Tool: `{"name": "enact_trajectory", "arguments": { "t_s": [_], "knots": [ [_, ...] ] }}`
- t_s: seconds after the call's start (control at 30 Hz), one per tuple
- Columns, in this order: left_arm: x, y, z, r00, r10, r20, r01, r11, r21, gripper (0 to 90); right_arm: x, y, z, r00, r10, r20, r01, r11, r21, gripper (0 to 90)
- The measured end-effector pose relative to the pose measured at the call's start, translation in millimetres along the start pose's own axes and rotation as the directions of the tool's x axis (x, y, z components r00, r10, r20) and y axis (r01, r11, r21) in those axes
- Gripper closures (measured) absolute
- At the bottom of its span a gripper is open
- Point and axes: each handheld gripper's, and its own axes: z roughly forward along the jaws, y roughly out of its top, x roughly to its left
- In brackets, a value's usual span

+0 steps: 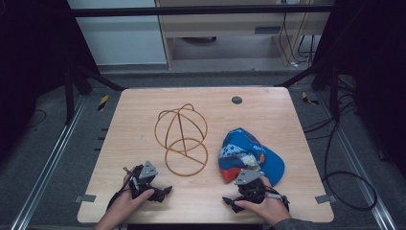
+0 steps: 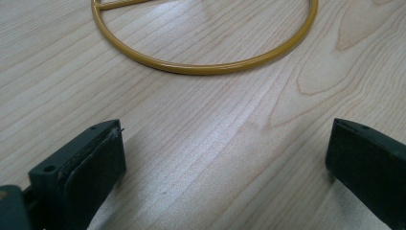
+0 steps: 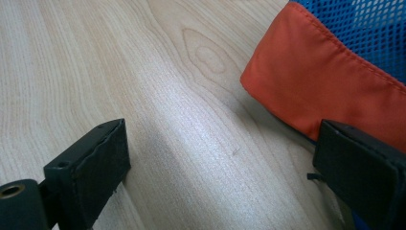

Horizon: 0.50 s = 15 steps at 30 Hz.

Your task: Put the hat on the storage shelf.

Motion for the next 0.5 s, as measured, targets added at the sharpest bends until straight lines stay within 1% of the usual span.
{"name": "enact_trajectory", "arguments": {
  "t_s": [0.33, 0.43, 0.47, 0.5],
  "knots": [
    [-0.2, 0.0, 0.0, 1.0000, 0.000, -0.002, 0.000, 1.0000, 0.000, 0.0, -0.4, 0.8, 0.6, 1.0000, 0.002, 0.004, -0.002, 1.000, 0.002, 5.2],
    [-0.2, 0.0, 0.0, 1.0000, 0.000, -0.001, 0.000, 1.0000, 0.000, 0.0, -1.7, 1.7, -0.8, 1.0000, 0.001, 0.003, -0.001, 1.000, 0.019, 6.2],
    [-0.3, 0.0, 0.0, 1.0000, -0.001, -0.002, 0.001, 1.0000, 0.000, 0.0, -2.3, 2.8, -3.0, 1.0000, 0.002, 0.000, -0.002, 0.999, 0.037, 7.1],
    [-0.3, 0.0, 0.0, 1.0000, -0.001, -0.002, 0.001, 1.0000, 0.000, 0.0, -3.0, 2.7, -3.9, 1.0000, 0.004, 0.001, -0.004, 0.999, 0.033, 7.0]
  ]
}}
